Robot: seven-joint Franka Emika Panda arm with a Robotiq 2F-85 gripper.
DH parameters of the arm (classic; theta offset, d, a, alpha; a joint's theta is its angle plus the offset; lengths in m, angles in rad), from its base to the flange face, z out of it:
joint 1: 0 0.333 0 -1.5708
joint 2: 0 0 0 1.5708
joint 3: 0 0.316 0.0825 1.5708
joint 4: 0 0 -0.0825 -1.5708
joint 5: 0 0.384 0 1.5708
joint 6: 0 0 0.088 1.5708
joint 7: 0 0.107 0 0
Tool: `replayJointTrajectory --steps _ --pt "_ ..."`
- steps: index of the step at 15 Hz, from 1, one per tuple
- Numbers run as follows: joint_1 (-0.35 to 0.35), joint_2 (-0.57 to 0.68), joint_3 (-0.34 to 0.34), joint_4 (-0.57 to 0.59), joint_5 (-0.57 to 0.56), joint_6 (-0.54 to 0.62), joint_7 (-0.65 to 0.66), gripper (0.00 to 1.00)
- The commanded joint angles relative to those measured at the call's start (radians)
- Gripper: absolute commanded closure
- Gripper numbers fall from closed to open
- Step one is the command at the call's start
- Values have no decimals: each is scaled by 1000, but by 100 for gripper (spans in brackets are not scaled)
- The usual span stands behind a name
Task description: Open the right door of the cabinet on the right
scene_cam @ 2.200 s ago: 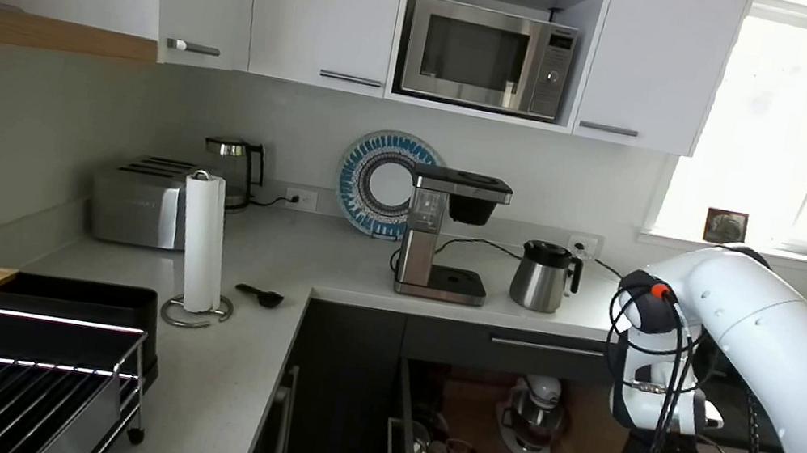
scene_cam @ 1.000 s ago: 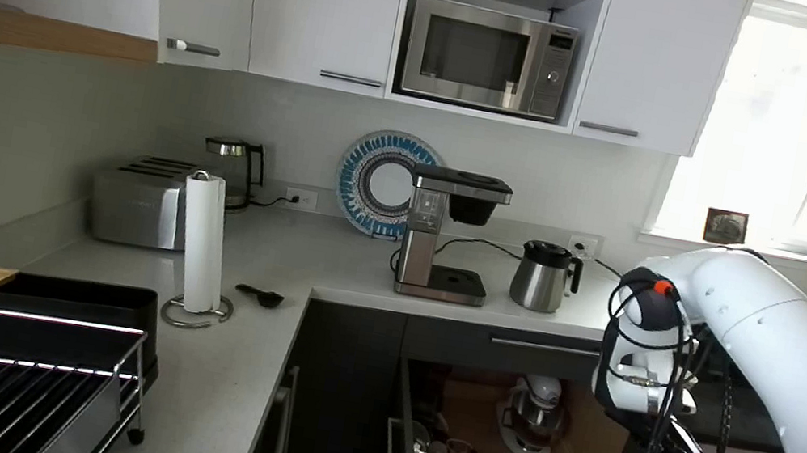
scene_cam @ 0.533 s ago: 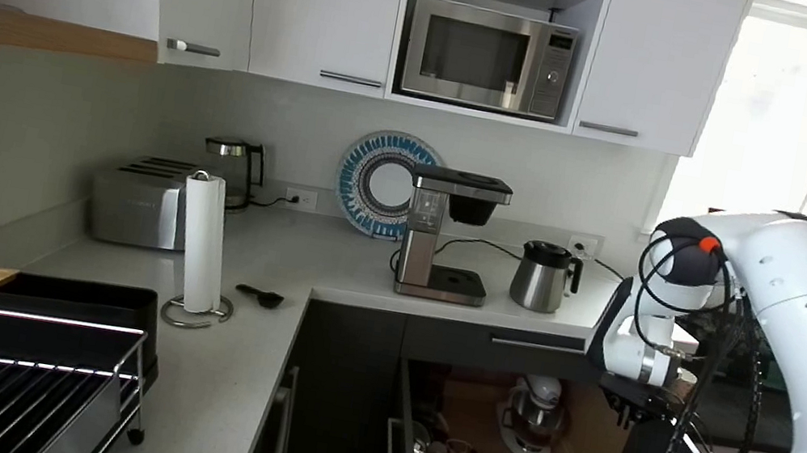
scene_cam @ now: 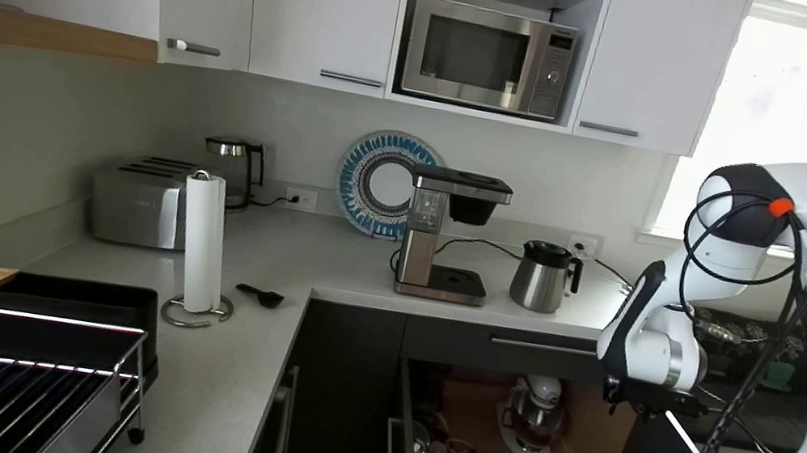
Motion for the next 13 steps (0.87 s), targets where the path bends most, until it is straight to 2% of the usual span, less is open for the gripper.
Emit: replayJointTrajectory --steps 1,2,4,7,8,10,13 --pt "92 -162 -74 -215 -130 87 -61 0" --pt "137 -190 -113 -257 -157 112 -66 0" --pt "272 -223 -231 -332 -163 183 -96 0" --pt "502 -229 -412 -407 -117 228 -163 0" --pt "375 -207 -309 -347 -134 199 -119 0" --pt "471 -213 -381 -382 -132 212 -131 0" --pt "490 -213 -395 -385 -132 212 -135 0"
